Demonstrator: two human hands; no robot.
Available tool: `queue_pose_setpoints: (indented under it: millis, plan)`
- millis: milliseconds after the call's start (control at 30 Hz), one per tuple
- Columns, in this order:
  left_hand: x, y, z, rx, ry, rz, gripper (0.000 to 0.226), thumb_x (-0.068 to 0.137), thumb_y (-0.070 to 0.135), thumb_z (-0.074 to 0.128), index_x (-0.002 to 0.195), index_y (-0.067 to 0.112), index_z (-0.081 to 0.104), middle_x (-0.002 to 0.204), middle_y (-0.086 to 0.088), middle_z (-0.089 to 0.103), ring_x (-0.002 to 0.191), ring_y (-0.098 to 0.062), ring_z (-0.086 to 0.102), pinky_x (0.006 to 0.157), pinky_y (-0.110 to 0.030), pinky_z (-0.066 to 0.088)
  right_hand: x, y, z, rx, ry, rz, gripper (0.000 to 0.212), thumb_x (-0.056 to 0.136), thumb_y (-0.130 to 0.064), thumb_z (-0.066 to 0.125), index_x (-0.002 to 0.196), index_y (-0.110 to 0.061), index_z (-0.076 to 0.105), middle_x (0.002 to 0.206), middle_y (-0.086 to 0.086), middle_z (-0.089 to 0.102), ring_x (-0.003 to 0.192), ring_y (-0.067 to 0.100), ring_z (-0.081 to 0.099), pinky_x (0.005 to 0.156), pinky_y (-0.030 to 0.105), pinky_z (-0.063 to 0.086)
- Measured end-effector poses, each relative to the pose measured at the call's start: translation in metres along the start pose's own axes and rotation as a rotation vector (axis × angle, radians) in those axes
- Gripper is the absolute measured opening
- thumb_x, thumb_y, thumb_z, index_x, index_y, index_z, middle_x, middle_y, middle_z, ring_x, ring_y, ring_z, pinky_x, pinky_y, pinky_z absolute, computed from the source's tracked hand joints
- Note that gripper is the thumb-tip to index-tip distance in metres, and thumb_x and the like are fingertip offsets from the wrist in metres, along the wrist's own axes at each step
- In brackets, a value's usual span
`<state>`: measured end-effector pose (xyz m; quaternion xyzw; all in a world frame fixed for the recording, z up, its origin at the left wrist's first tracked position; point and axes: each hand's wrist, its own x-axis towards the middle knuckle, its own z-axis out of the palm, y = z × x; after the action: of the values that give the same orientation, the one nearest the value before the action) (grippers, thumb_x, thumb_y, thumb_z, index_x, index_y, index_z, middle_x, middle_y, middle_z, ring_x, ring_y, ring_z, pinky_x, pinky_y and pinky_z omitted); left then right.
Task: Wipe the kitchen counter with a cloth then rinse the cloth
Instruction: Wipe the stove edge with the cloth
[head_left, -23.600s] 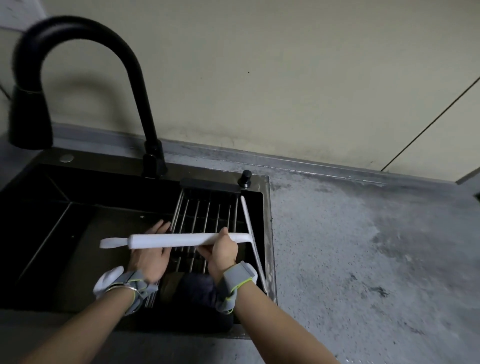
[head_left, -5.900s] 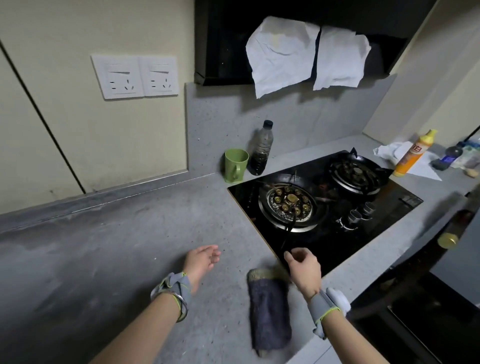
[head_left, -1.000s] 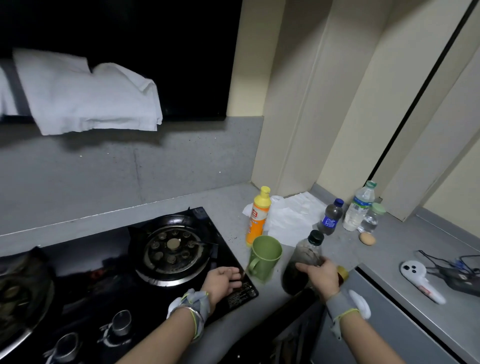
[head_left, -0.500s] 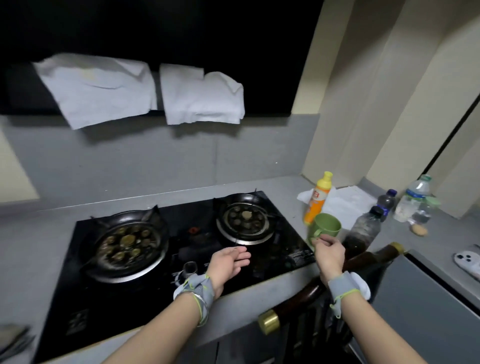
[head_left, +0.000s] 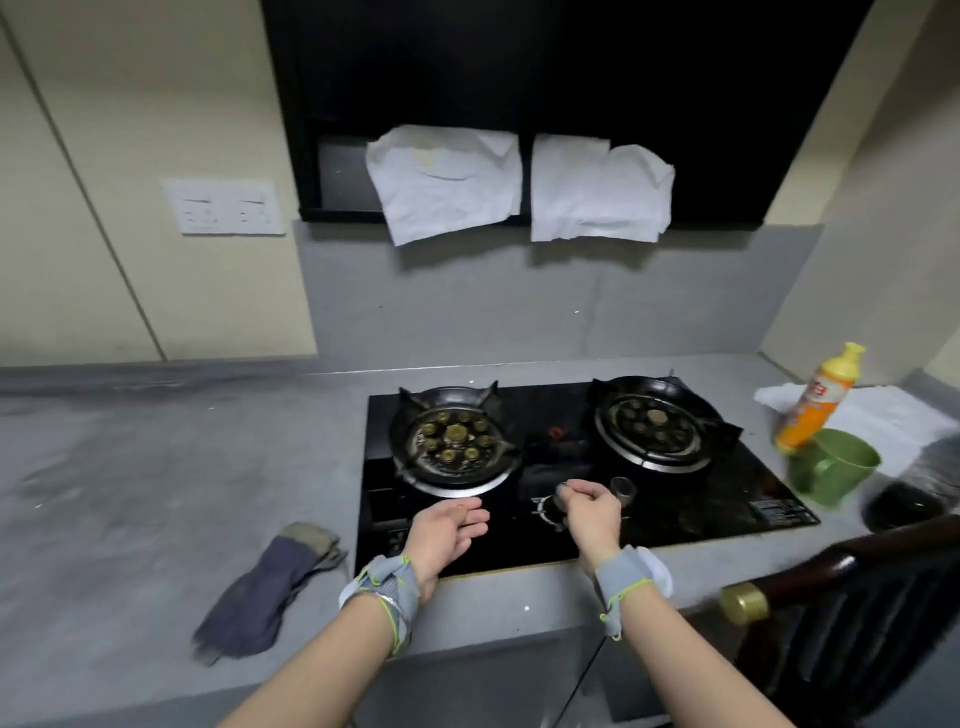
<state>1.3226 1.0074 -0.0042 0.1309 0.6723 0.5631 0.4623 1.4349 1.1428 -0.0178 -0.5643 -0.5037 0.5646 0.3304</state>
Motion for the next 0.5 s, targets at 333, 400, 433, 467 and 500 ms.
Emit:
queue_pose_setpoints:
  millis: [333,400,433,467,500]
  plan:
    - [-0.005,-0.028,-0.129,-0.185,0.378,0.042,0.029,0.101,0.002,0.032,0.121,-0.004,0.052,0.077,-0.004,0.057,0.037,0.007,0.055,0.039,-0.006,0.033,-0.076,0.035,0.133,-0.171,-0.334,0.039,0.020,0.082,-0.019,0.068,0.097,-0.011,0.057,0.079,0.006,0.064,0.097,0.030,0.062,0.093,0.044,0.049]
    - [-0.007,-0.034,-0.152,-0.207,0.456,0.030,0.025,0.101,0.001,0.031,0.114,0.002,0.052,0.073,-0.004,0.056,0.034,0.005,0.054,0.034,-0.005,0.030,-0.090,0.042,0.154,-0.234,-0.387,0.050,0.034,0.081,-0.025,0.071,0.107,-0.008,0.057,0.093,0.013,0.066,0.101,0.033,0.062,0.093,0.044,0.049]
    - [-0.007,-0.037,-0.163,-0.217,0.483,0.018,0.023,0.101,0.001,0.030,0.108,0.004,0.052,0.069,-0.002,0.057,0.032,0.005,0.053,0.032,-0.005,0.029,-0.096,0.046,0.163,-0.261,-0.405,0.065,0.040,0.079,-0.028,0.072,0.110,-0.008,0.056,0.100,0.016,0.066,0.101,0.032,0.062,0.092,0.044,0.049]
    - [-0.008,-0.040,-0.172,-0.233,0.505,-0.001,0.023,0.101,0.000,0.030,0.101,0.004,0.053,0.062,0.000,0.059,0.031,0.004,0.052,0.031,-0.005,0.030,-0.102,0.049,0.171,-0.297,-0.418,0.077,0.044,0.078,-0.032,0.072,0.111,-0.008,0.055,0.107,0.018,0.065,0.101,0.031,0.061,0.090,0.043,0.048]
    - [-0.008,-0.043,-0.182,-0.245,0.523,-0.019,0.027,0.101,0.001,0.029,0.093,0.005,0.054,0.054,0.003,0.060,0.030,0.003,0.052,0.030,-0.005,0.030,-0.107,0.053,0.179,-0.343,-0.432,0.083,0.047,0.077,-0.035,0.073,0.111,-0.009,0.054,0.111,0.019,0.063,0.102,0.030,0.061,0.088,0.042,0.048]
